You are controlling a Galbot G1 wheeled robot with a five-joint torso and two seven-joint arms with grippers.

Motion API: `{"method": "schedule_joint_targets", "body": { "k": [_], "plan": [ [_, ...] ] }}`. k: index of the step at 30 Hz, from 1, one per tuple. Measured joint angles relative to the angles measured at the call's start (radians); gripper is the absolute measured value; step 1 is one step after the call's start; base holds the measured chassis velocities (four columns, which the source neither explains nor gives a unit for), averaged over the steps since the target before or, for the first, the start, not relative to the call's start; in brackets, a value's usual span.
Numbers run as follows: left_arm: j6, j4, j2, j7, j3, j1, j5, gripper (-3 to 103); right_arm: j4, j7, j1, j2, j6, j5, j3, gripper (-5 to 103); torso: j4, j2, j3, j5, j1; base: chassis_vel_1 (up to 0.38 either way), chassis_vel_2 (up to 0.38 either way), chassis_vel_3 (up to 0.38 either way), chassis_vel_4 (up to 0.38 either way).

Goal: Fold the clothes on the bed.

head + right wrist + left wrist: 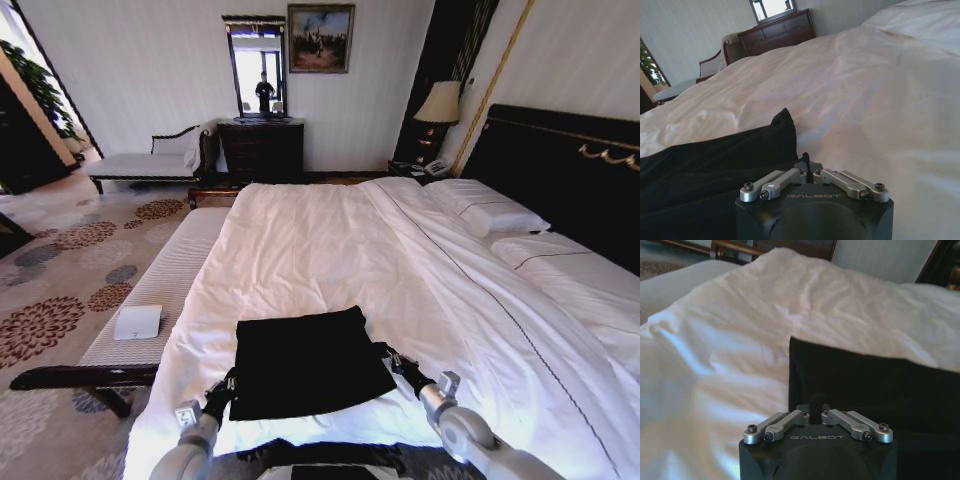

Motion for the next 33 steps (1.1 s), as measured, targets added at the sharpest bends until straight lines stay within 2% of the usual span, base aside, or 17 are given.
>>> {"method": "schedule_joint_targets", "body": {
  "k": [1, 3, 7, 9, 10, 13, 15, 16, 17, 18, 20, 21, 23, 26, 28, 31, 33],
  "plan": [
    [-0.006, -0.019, 0.0, 0.003, -0.003, 0.013, -0.006, 14, 0.016, 0.002, -0.005, 0.0, 0.0, -0.001, 0.005, 5, -0.0001, 0.0, 0.0, 0.0001, 0.0, 0.0, 0.0, 0.0, 0.0],
    [-0.014, -0.044, 0.001, 0.015, -0.01, 0.029, -0.015, 14, 0.041, 0.002, -0.014, 0.0, 0.0, -0.003, 0.015, 10, 0.0, 0.0, 0.0, 0.0001, 0.0, 0.0, 0.0, 0.0, 0.0],
    [-0.059, -0.117, 0.009, 0.091, -0.054, 0.064, -0.052, 35, 0.105, 0.002, -0.009, 0.01, 0.013, -0.007, 0.054, 32, 0.0, 0.0, 0.0, 0.0001, 0.0, 0.0, 0.0, 0.0, 0.0],
    [-0.063, -0.119, 0.009, 0.097, -0.061, 0.058, -0.059, 35, 0.107, 0.002, 0.001, 0.013, 0.013, -0.006, 0.055, 32, 0.0, 0.0, 0.0, 0.0001, 0.0, 0.0, 0.0, 0.0, 0.0],
    [-0.065, -0.117, 0.008, 0.101, -0.07, 0.043, -0.073, 40, 0.106, 0.004, 0.018, 0.018, 0.014, -0.002, 0.055, 37, 0.0001, 0.0, 0.0, 0.0001, 0.0, 0.0, 0.0, 0.0, 0.0],
    [-0.037, -0.031, -0.009, 0.066, -0.088, -0.119, -0.149, 57, 0.056, 0.014, 0.11, 0.042, 0.014, 0.005, 0.025, 54, 0.0002, 0.0, 0.0, 0.0, 0.0, 0.0, 0.0, 0.0, 0.0],
    [-0.032, -0.006, -0.014, 0.055, -0.088, -0.155, -0.153, 57, 0.043, 0.015, 0.128, 0.049, 0.014, 0.005, 0.019, 54, -0.0001, 0.0, 0.0, 0.0, 0.0, 0.0, 0.0, 0.0, 0.0],
    [-0.025, 0.069, -0.026, 0.03, -0.082, -0.243, -0.15, 68, 0.019, 0.015, 0.164, 0.065, 0.014, 0.003, 0.006, 59, -0.0002, 0.0, 0.0, -0.0001, 0.0, 0.0, 0.0, 0.0, 0.0],
    [-0.022, 0.108, -0.031, 0.023, -0.077, -0.283, -0.147, 68, 0.009, 0.016, 0.178, 0.072, 0.014, 0.003, 0.001, 65, 0.0, 0.0, 0.0, -0.0001, 0.0, 0.0, 0.0, 0.0, 0.0],
    [-0.018, 0.168, -0.04, 0.012, -0.068, -0.342, -0.145, 74, -0.004, 0.016, 0.195, 0.083, 0.013, 0.0, -0.006, 70, 0.0002, 0.0, 0.0, 0.0, 0.0, 0.0, 0.0, 0.0, 0.0],
    [-0.016, 0.2, -0.044, 0.009, -0.063, -0.37, -0.144, 79, -0.01, 0.016, 0.202, 0.088, 0.012, -0.002, -0.009, 70, 0.0001, 0.0, 0.0, 0.0, 0.0, 0.0, 0.0, 0.0, 0.0],
    [-0.014, 0.243, -0.05, 0.004, -0.056, -0.407, -0.144, 79, -0.019, 0.015, 0.209, 0.094, 0.012, -0.004, -0.013, 76, 0.0, 0.0, 0.0, 0.0, 0.0, 0.0, 0.0, 0.0, 0.0],
    [-0.012, 0.364, -0.067, 0.002, -0.038, -0.492, -0.144, 89, -0.05, 0.013, 0.233, 0.109, 0.011, -0.01, -0.033, 86, -0.0005, 0.0, 0.0, -0.0002, 0.0, 0.0, 0.0, 0.0, 0.0],
    [-0.014, 0.414, -0.076, 0.011, -0.03, -0.517, -0.14, 98, -0.072, 0.01, 0.252, 0.117, 0.01, -0.012, -0.049, 91, -0.0003, 0.0, 0.0, 0.0, 0.0, 0.0, 0.0, 0.0, 0.0],
    [-0.029, 0.475, -0.09, 0.032, -0.02, -0.55, -0.127, 100, -0.095, 0.006, 0.262, 0.126, 0.009, -0.018, -0.06, 100, 0.0003, 0.0, 0.0, 0.0002, 0.0, 0.0, 0.0, 0.0, 0.0],
    [-0.035, 0.501, -0.097, 0.038, -0.016, -0.567, -0.126, 101, -0.103, 0.002, 0.263, 0.128, 0.009, -0.019, -0.062, 100, -0.0002, 0.0, 0.0, 0.0001, 0.0, 0.0, 0.0, 0.0, 0.0],
    [-0.043, 0.531, -0.106, 0.048, -0.008, -0.589, -0.127, 94, -0.116, -0.001, 0.264, 0.13, 0.009, -0.02, -0.062, 100, -0.0002, 0.0, 0.0, 0.0001, 0.0, 0.0, 0.0, 0.0, 0.0]
  ]
}}
